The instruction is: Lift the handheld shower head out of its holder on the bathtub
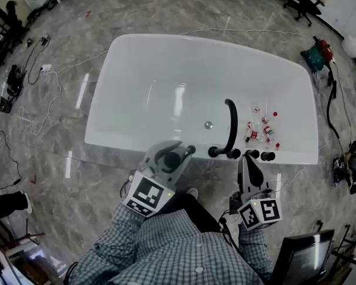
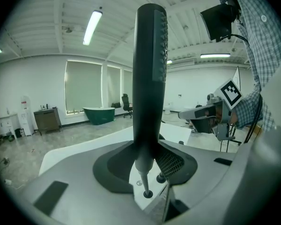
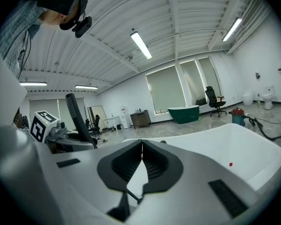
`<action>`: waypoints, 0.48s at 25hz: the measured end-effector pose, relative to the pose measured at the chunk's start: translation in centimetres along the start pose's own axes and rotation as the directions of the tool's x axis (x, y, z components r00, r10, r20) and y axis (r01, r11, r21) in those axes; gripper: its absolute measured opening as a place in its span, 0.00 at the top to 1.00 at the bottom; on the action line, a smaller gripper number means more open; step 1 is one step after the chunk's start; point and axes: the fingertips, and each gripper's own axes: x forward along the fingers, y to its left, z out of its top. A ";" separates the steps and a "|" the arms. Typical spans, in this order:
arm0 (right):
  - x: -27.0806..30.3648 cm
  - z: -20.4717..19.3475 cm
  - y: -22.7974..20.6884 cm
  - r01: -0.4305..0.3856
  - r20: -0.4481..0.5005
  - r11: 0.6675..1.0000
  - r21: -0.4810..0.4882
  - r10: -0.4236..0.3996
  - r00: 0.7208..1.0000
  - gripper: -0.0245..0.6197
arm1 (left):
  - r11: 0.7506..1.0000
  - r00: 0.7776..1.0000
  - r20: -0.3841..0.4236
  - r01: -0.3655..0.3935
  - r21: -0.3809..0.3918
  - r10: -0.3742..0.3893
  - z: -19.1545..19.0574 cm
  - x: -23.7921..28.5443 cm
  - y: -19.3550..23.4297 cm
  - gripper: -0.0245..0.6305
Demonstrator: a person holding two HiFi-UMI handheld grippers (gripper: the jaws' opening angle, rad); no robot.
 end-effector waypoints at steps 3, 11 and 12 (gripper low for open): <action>-0.1 0.9 0.3 -0.004 0.015 1.000 -0.021 0.005 1.000 0.94 | 1.000 1.000 0.012 0.001 0.001 -0.001 1.0 -0.9 -0.2 0.77; -0.1 4.2 1.1 -0.017 0.053 0.997 -0.070 0.020 0.998 0.94 | 1.000 0.999 0.038 -0.005 0.012 0.005 3.6 -3.1 -0.2 0.77; 0.0 4.5 1.1 -0.018 0.056 0.997 -0.076 0.022 0.998 0.94 | 1.000 0.999 0.040 -0.007 0.012 0.006 3.8 -3.3 -0.3 0.77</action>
